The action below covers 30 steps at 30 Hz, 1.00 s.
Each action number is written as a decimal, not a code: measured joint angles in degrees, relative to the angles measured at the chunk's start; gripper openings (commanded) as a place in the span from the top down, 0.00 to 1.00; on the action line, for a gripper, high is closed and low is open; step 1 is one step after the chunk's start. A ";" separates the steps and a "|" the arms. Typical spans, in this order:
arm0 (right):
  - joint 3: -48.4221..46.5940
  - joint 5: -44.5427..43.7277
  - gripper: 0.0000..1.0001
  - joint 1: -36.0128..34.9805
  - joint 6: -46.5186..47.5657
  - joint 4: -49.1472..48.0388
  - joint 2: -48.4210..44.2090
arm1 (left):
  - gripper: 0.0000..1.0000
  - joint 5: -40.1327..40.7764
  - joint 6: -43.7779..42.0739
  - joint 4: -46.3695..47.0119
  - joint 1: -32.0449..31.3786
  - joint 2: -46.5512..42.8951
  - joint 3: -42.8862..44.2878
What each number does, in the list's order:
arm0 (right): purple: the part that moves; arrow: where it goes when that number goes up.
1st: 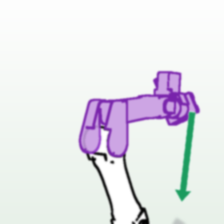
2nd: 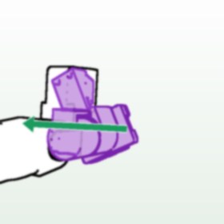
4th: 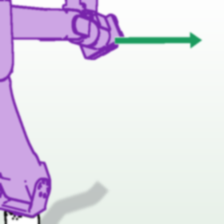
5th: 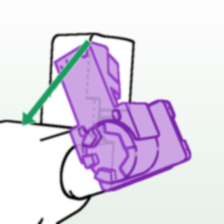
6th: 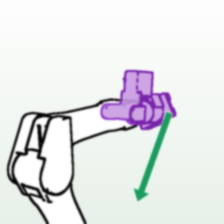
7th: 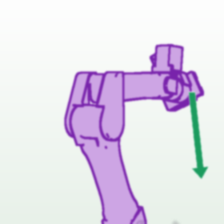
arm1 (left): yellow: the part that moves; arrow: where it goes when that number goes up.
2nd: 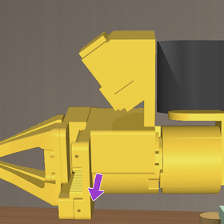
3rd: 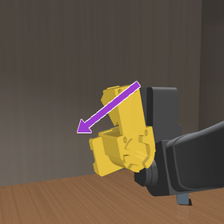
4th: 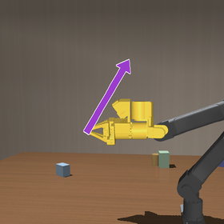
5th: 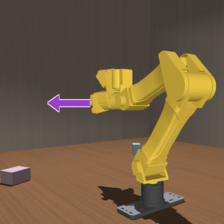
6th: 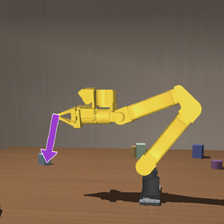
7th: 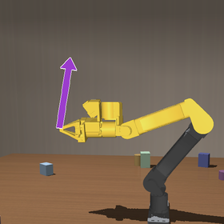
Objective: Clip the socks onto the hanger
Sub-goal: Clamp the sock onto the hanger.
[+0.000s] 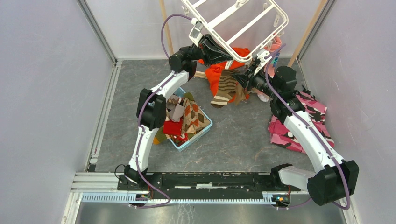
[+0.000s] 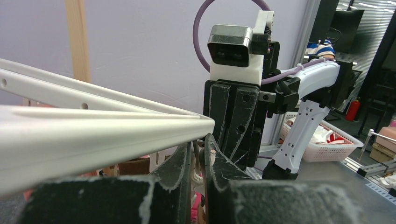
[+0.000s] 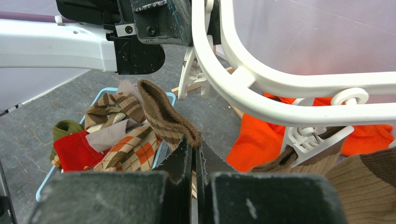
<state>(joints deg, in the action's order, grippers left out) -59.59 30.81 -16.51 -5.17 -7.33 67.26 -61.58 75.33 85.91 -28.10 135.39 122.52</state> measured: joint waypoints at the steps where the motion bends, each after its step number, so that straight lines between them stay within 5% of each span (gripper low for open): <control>1: 0.00 0.00 1.00 0.00 -0.02 0.02 0.00 | 0.90 0.02 0.00 0.00 0.00 0.00 0.00; 13: 2.10 -1.66 1.00 -2.67 0.59 1.44 0.04 | 0.90 0.04 0.00 0.00 0.00 0.00 0.00; 30: 7.34 -22.36 1.00 -8.81 -7.39 -3.19 -3.15 | 0.90 0.22 0.00 0.00 0.00 0.00 0.00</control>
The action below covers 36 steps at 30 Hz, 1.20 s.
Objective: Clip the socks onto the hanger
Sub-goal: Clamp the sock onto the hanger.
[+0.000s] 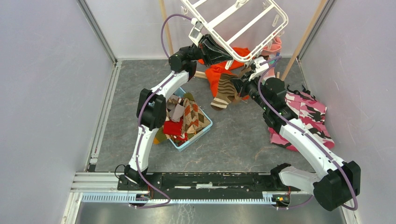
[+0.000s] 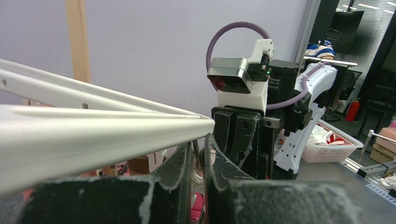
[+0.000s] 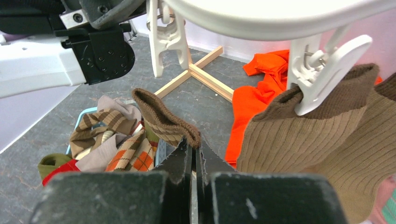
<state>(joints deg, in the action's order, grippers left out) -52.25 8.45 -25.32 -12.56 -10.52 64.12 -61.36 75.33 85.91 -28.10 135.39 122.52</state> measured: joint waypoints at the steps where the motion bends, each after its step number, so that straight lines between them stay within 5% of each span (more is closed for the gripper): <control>1: 0.00 -0.55 1.00 -0.07 -0.55 -0.11 0.00 | 0.90 0.00 0.00 0.00 0.00 0.00 0.00; 36: -6.01 -7.10 1.00 -2.34 -10.16 1.70 3.69 | 0.90 0.42 0.00 0.00 -0.07 0.02 0.00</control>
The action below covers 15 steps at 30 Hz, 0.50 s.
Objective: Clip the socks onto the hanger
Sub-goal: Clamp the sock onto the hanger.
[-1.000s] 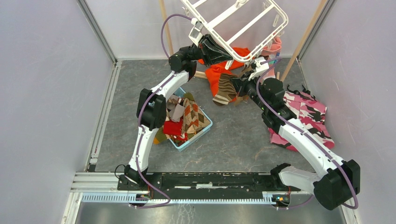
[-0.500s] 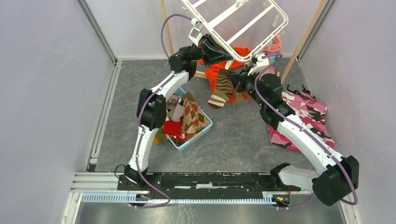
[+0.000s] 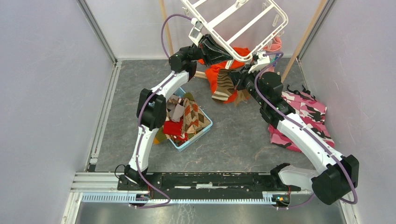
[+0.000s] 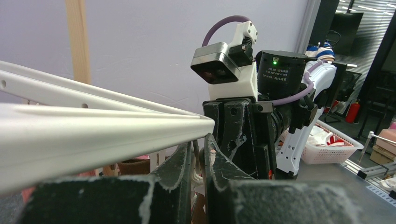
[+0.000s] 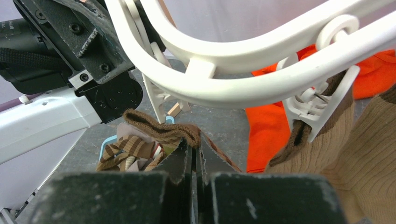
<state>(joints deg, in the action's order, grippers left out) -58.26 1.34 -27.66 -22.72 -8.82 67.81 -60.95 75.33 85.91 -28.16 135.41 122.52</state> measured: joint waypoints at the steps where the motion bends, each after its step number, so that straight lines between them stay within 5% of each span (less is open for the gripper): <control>1: 0.00 -0.22 1.00 -0.04 0.02 0.09 0.02 | 0.90 0.00 0.00 0.00 0.00 0.00 0.00; 15: 1.90 -5.35 1.00 -0.37 -2.75 0.81 -0.07 | 0.90 0.48 0.00 0.00 -0.11 0.00 -0.02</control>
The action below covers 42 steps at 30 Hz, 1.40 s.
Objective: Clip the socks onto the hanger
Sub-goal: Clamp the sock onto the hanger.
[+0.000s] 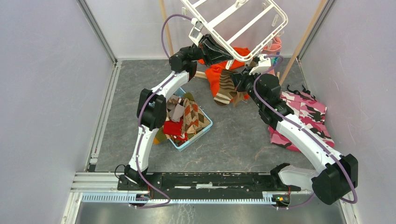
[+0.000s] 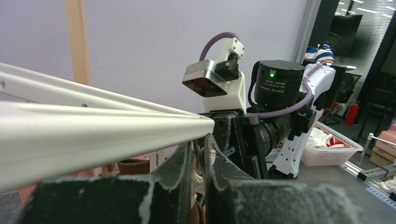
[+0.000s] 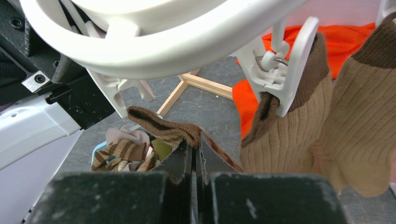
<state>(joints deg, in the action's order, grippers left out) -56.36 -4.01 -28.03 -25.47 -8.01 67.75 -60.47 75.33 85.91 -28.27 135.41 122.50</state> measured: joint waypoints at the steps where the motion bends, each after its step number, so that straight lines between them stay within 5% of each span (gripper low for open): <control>1: 0.00 -0.15 1.00 0.00 -0.37 0.00 0.00 | 0.90 0.00 0.00 0.00 -0.02 0.00 -0.02; 42: -3.39 6.64 1.00 2.29 -9.77 1.09 1.38 | 0.91 0.63 -0.04 0.07 -0.37 0.00 -0.98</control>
<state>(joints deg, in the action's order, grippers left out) -59.75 2.63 -25.74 -35.24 -6.92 69.12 -59.83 75.29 85.97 -28.64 135.41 121.51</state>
